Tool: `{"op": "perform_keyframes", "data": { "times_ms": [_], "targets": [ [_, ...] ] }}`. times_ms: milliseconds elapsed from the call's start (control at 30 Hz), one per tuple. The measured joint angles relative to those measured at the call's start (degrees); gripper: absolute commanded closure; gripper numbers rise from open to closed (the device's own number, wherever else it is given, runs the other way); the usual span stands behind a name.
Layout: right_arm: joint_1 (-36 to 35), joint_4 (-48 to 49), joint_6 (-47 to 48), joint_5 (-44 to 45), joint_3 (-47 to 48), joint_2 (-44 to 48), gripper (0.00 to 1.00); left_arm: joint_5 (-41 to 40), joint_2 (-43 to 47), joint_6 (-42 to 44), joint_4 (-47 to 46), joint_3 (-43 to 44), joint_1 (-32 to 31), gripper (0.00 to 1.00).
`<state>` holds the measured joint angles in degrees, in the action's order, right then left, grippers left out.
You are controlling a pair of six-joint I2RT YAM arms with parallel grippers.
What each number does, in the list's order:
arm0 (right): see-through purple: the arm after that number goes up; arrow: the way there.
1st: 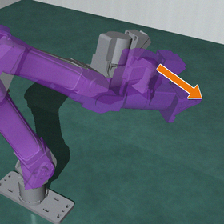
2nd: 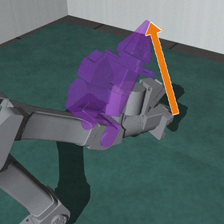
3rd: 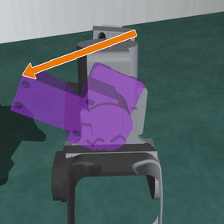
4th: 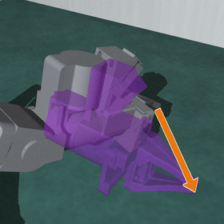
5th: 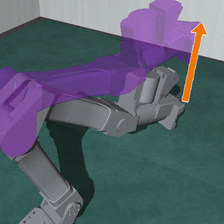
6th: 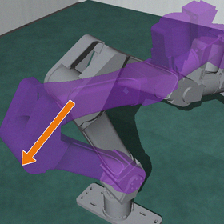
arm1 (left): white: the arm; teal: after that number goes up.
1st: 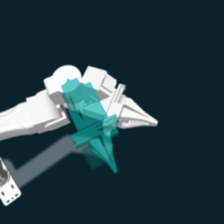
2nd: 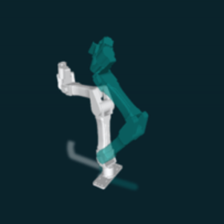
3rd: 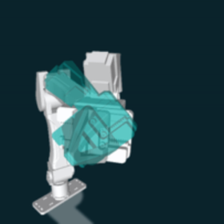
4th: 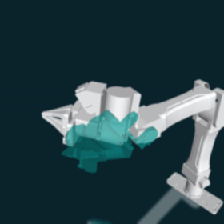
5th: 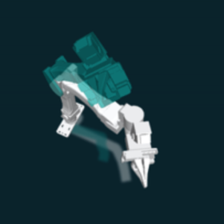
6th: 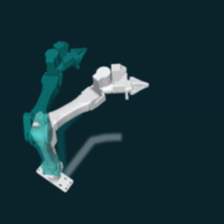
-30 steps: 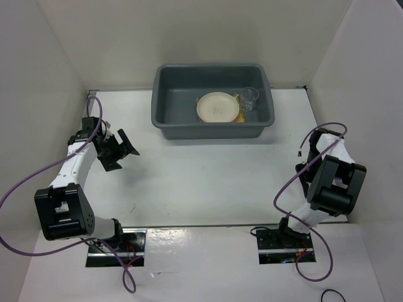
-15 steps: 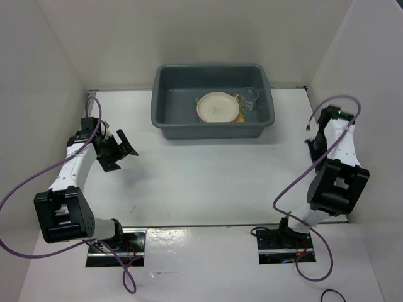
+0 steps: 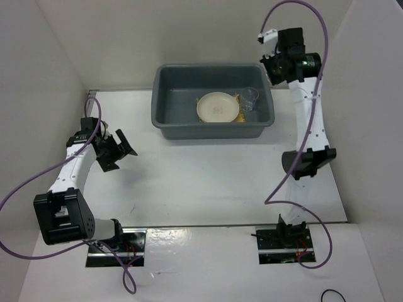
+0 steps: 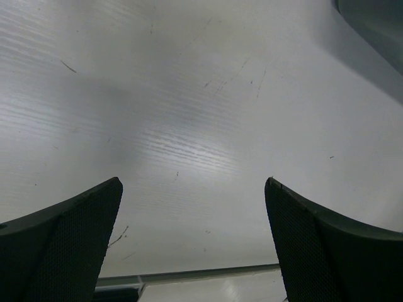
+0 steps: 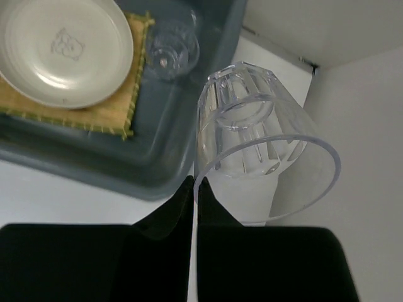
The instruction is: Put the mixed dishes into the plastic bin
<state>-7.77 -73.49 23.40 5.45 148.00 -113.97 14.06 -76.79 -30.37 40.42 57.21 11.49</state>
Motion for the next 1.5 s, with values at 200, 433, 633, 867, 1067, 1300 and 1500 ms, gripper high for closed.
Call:
{"op": "perform_keyframes", "data": {
  "times_ms": [200,433,633,867,1067,1300,1500],
  "targets": [
    [-5.8,0.1,2.0,-0.2,13.2,-14.2,1.0,-0.9,0.9,0.0,0.0,0.0,0.0,0.0],
    [-8.5,-1.0,2.9,-1.6,9.6,-20.5,1.0,-1.8,3.1,-0.1,0.1,0.0,0.0,0.0],
    [-7.3,-1.2,3.5,-0.9,5.4,-22.0,1.0,-2.0,3.3,-1.0,0.1,-0.2,0.0,0.0],
    [-6.6,-1.0,3.7,3.0,5.1,-27.1,1.0,-2.1,3.3,-1.4,0.2,-0.3,0.0,0.0],
    [-6.3,-1.2,3.7,5.2,6.7,-32.2,1.0,-2.1,3.3,-1.4,0.2,-0.3,0.0,0.0],
    [-6.4,-1.1,4.2,6.8,11.8,-36.7,1.0,-2.2,3.1,-1.4,0.2,-0.3,0.0,0.0],
    [-6.5,-1.1,4.3,8.0,12.3,-37.0,0.68,-2.2,3.0,-1.4,0.2,-0.3,0.0,0.0]
  ]
}}
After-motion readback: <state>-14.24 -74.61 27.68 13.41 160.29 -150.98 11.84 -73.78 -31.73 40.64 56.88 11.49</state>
